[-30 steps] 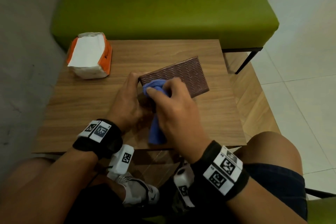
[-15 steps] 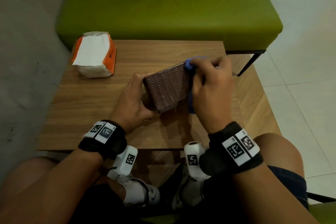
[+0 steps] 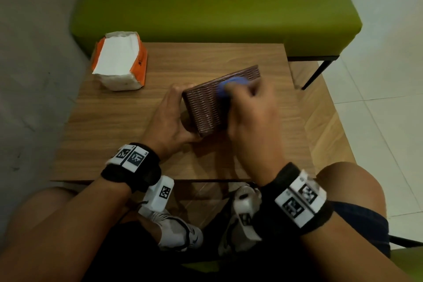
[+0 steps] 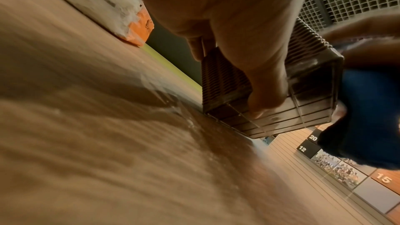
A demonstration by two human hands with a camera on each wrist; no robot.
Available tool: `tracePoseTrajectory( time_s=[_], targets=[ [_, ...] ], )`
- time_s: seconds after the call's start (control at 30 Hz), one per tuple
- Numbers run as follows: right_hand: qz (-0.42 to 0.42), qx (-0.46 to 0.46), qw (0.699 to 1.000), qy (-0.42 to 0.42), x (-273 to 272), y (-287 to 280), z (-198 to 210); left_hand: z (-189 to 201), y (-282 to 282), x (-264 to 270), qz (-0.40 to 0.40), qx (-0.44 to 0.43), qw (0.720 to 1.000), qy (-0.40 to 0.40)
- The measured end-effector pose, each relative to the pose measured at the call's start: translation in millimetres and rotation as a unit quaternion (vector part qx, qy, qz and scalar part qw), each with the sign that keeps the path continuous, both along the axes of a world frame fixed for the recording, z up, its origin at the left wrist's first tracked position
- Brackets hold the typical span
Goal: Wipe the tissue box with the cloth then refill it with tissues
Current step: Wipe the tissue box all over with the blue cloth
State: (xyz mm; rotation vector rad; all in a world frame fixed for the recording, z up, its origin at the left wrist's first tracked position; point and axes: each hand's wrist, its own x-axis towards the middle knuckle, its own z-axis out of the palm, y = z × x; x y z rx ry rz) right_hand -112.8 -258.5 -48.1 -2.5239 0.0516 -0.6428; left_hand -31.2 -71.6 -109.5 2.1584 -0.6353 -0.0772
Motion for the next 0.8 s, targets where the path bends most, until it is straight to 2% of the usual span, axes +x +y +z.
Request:
tracePoseTrajectory(
  time_s=[0.07,0.1,0.17,0.23,0.27,0.3,0.4,0.47,0.53,0.63,0.67,0.73,0.8],
  targets=[
    [0.113,-0.069,0.991,0.026,-14,19,-3,1,2,0,-0.001,-0.01,1.0,0.006],
    [0.132,-0.082,0.988,0.026,-15,16,-5,2,2,1,-0.004,-0.009,1.0,0.001],
    [0.07,-0.029,0.997,-0.005,-6,-4,-7,1,4,1,-0.009,0.001,1.0,-0.014],
    [-0.067,0.061,0.994,-0.052,5,-27,-5,0,3,0,-0.007,0.013,1.0,-0.022],
    [-0.108,0.078,0.989,-0.057,7,-29,-3,0,1,0,-0.006,0.012,1.0,-0.022],
    [-0.104,0.07,0.991,-0.047,8,-22,-2,0,1,-1,-0.005,0.009,1.0,-0.019],
    [0.075,-0.02,0.997,-0.004,-4,20,-2,1,2,-1,0.001,-0.011,1.0,0.011],
    [0.13,-0.047,0.99,0.003,-9,21,-1,1,3,0,0.0,-0.015,1.0,0.017],
    [0.081,-0.007,0.997,-0.013,-2,-1,-3,1,4,0,-0.002,0.001,1.0,-0.003],
    [-0.088,0.079,0.992,-0.052,9,-42,-4,0,3,0,-0.001,0.011,1.0,-0.018],
    [-0.114,0.088,0.988,-0.053,9,-44,-4,-1,2,0,0.0,0.012,1.0,-0.017],
    [-0.072,0.068,0.995,-0.033,1,-22,-4,-1,1,0,0.006,0.013,1.0,-0.01],
    [0.05,0.006,0.999,0.007,-16,14,-9,0,1,0,0.019,-0.003,1.0,0.011]
  ],
)
